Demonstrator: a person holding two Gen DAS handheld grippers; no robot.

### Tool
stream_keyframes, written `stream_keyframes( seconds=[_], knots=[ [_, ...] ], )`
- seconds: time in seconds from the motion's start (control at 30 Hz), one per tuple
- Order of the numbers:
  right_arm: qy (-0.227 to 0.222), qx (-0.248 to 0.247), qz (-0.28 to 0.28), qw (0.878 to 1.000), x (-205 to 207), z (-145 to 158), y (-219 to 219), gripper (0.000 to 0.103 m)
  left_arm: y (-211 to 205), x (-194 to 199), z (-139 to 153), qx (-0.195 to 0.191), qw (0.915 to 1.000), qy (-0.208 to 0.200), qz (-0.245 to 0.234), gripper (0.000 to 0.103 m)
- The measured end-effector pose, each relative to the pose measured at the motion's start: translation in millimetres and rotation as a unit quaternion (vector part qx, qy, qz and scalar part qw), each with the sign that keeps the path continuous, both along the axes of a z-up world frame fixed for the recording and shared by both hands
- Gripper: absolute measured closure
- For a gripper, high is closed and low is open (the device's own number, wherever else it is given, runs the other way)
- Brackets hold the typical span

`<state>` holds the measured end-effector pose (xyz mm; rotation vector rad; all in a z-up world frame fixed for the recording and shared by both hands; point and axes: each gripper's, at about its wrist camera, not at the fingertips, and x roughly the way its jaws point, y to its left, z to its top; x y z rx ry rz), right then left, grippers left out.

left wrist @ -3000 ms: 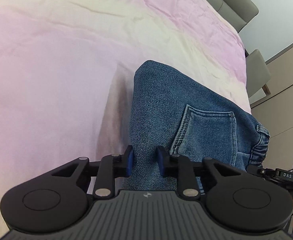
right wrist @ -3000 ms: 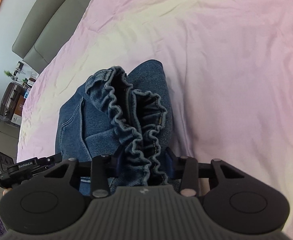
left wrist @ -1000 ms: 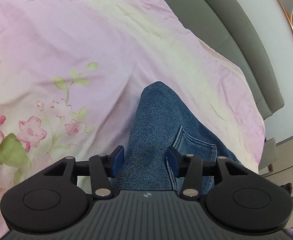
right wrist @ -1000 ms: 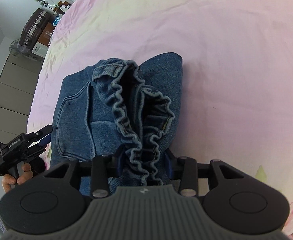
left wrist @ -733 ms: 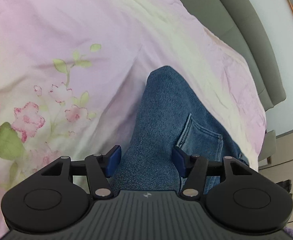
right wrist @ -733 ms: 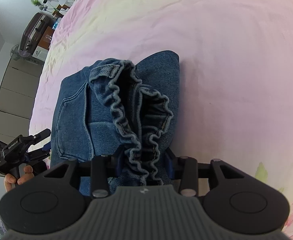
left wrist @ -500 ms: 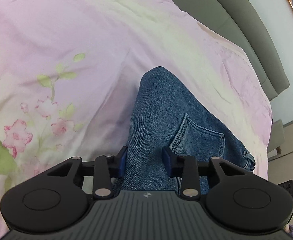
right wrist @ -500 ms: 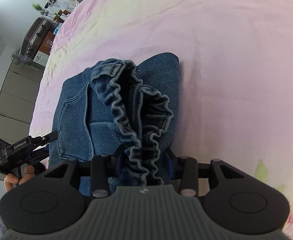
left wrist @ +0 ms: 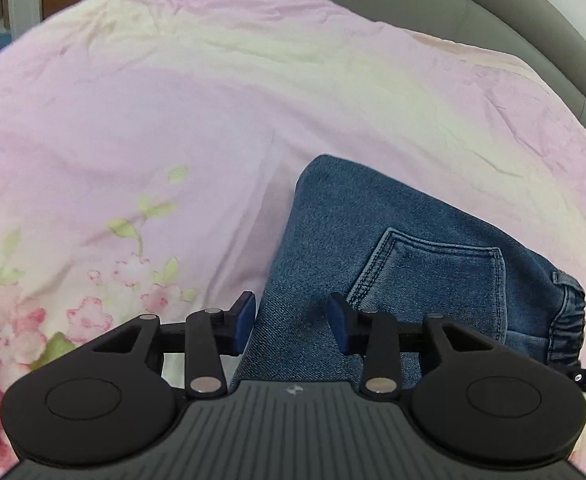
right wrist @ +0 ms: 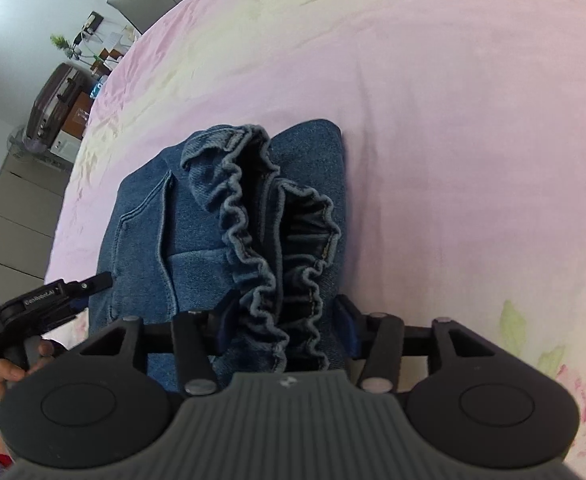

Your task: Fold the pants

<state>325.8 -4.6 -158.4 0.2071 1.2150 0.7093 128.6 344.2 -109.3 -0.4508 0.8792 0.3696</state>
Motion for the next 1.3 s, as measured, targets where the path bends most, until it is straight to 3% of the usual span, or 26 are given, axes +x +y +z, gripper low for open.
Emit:
stream_keyframes(
  seconds=[0.1, 0.2, 0.37, 0.5, 0.63, 0.67, 1.0, 1.3],
  knots=[
    [-0.082, -0.046, 0.022, 0.995, -18, 36, 7, 0.041, -25, -12, 32, 0.062, 0.9979, -0.013, -0.012, 0.05],
    [-0.144, -0.052, 0.033, 0.988, -39, 74, 2, 0.038, -57, -29, 71, 0.13, 0.9902, -0.045, -0.024, 0.049],
    [-0.251, -0.054, 0.038, 0.966, -90, 137, -17, 0.032, -121, -59, 136, 0.234, 0.9665, -0.092, -0.05, 0.044],
    [-0.297, -0.032, 0.036, 0.954, -131, 173, -40, 0.026, -167, -91, 178, 0.284, 0.9476, -0.122, -0.08, 0.036],
    [-0.329, -0.011, 0.023, 0.944, -172, 195, -62, 0.014, -197, -115, 198, 0.282, 0.9426, -0.146, -0.105, 0.028],
    [-0.338, -0.014, 0.009, 0.941, -184, 200, -66, 0.004, -202, -122, 199, 0.275, 0.9437, -0.15, -0.106, 0.026],
    [-0.388, 0.016, -0.016, 0.921, -268, 214, -102, 0.005, -232, -176, 170, 0.218, 0.959, -0.171, -0.061, 0.021],
    [-0.423, 0.005, -0.037, 0.906, -311, 196, -110, 0.005, -255, -198, 150, 0.235, 0.9537, -0.187, -0.021, 0.014]
  ],
)
